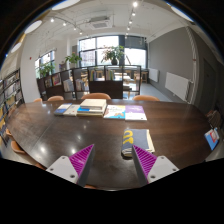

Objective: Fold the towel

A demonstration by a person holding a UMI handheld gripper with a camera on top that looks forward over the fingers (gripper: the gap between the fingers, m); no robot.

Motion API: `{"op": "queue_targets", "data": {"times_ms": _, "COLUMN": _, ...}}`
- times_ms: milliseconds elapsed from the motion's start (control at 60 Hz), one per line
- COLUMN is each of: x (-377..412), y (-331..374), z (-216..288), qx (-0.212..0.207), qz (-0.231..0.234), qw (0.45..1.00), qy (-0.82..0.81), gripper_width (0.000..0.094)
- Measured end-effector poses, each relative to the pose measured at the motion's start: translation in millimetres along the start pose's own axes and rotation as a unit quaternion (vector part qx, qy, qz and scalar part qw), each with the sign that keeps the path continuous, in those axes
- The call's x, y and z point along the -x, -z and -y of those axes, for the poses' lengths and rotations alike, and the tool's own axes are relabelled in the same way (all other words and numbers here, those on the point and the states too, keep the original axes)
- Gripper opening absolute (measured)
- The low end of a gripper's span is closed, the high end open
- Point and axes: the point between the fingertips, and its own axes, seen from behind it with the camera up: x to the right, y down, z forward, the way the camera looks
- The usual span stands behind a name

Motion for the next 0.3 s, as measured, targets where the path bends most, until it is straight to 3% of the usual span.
{"op": "queue_targets", "data": {"times_ms": 300, "x": 21, "y": 19, "z": -2, "qx": -0.008, "qz": -0.003, "qw": 1.000, "qy": 0.007, "gripper_width": 0.0736}}
